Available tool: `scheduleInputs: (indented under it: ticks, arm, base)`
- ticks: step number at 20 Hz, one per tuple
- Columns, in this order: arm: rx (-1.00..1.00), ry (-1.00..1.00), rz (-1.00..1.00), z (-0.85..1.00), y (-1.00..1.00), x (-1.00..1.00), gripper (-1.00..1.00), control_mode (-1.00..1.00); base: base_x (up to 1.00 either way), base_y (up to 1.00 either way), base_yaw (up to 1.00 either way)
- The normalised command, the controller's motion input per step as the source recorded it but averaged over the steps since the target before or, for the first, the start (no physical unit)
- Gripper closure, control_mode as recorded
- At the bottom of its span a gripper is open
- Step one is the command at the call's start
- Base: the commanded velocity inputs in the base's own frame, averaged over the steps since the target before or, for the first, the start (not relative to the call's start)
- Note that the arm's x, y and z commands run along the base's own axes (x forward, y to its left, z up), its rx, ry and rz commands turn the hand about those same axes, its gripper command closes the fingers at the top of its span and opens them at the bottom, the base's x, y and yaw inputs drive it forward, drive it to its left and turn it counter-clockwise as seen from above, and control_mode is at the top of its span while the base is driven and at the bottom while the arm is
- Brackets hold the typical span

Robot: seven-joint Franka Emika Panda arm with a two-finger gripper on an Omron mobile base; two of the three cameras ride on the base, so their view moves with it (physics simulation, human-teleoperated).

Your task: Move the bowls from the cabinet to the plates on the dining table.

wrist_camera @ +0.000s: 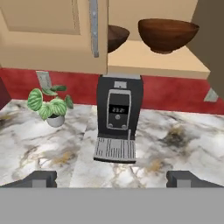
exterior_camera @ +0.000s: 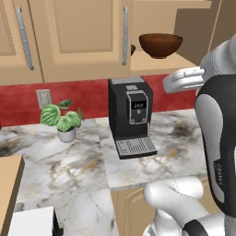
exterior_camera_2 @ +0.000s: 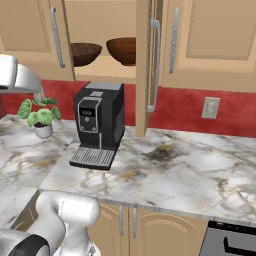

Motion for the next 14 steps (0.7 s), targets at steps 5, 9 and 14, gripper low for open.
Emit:
scheduleInputs:
  ticks: [5, 9, 14]
  arm:
    - [0.0, 0.0, 0.18, 0.01, 0.08, 0.64, -1.0, -1.0]
    - [0.01, 0.02, 0.05, 0.01, 0.27, 0.71, -1.0, -1.0]
    - [0.0, 0.0, -0.01, 0.29, 0.44, 0.65, -1.0, -1.0]
  base:
    - [0.0, 0.0, 0.0]
    - [0.0, 0.0, 0.0]
    - [0.0, 0.0, 0.0]
